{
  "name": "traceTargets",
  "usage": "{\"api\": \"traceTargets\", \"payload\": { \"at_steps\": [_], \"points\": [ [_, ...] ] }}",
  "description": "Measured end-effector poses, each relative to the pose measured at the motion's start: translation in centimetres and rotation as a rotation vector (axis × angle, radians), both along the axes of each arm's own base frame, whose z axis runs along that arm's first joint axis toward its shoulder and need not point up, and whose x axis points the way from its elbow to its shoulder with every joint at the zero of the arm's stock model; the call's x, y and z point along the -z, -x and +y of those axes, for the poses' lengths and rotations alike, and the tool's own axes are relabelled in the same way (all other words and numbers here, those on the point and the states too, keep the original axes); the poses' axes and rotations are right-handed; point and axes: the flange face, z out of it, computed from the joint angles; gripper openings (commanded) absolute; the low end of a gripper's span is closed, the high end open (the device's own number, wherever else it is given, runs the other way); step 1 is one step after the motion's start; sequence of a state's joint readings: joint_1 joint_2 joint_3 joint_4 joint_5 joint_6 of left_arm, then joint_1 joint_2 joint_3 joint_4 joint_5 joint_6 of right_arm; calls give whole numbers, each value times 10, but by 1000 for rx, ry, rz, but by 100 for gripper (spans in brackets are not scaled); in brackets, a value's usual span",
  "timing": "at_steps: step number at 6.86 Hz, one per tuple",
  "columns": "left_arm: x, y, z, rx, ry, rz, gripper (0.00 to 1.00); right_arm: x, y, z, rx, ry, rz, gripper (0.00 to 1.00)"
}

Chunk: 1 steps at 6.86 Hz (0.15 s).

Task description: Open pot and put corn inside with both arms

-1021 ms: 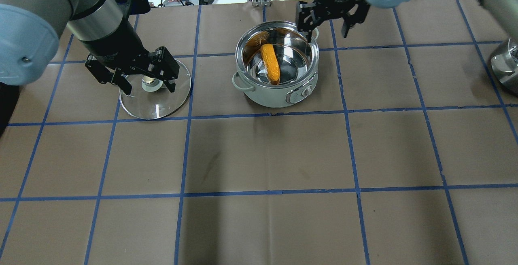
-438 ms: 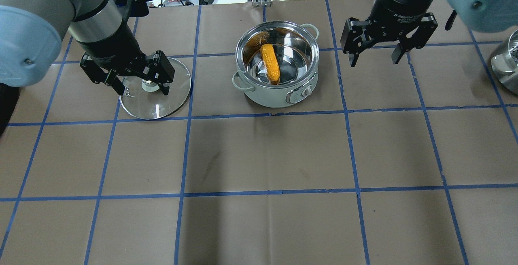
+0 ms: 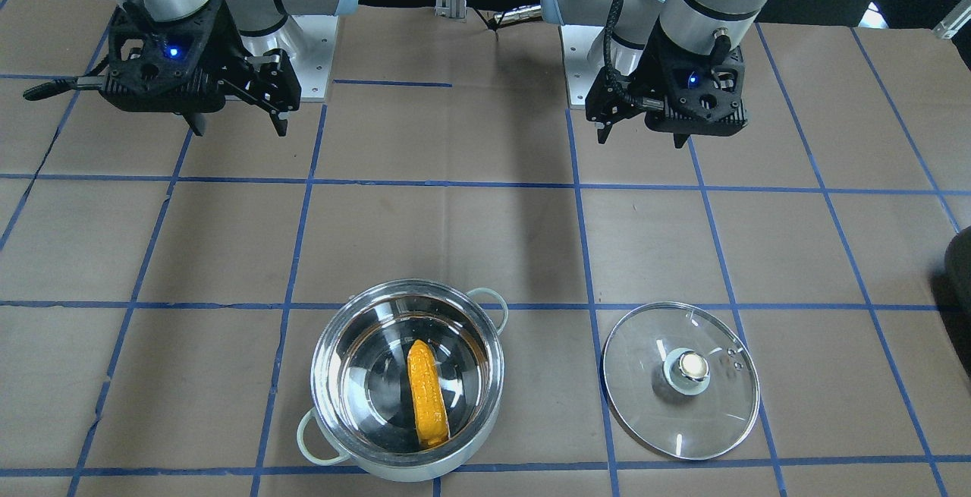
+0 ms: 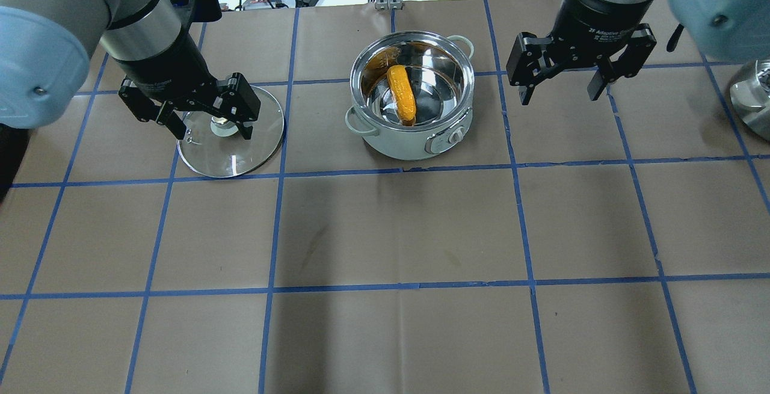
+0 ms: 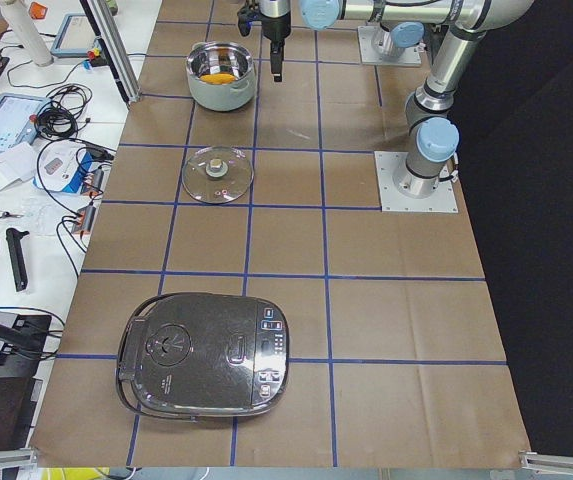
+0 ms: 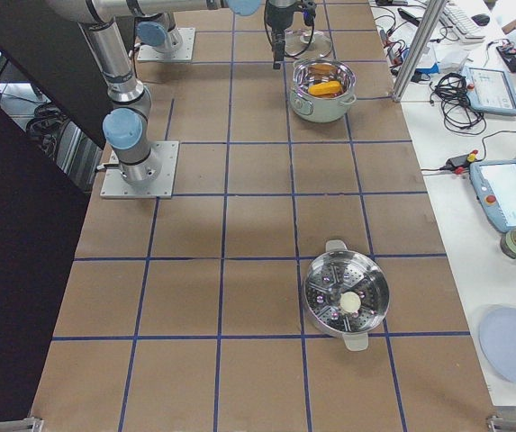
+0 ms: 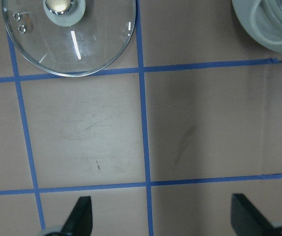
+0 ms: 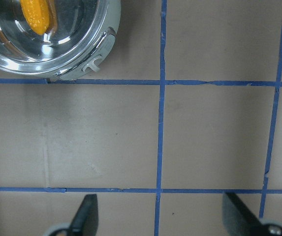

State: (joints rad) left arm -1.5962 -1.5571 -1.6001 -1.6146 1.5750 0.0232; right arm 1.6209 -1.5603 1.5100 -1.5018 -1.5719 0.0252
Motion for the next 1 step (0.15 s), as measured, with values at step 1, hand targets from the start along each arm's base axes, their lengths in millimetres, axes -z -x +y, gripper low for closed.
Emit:
{"api": "traceTargets", "payload": {
  "at_steps": [1],
  "points": [
    [-3,0,-1,1,6,0,100,0,0,-1,-1,2,-1,100]
  ]
}}
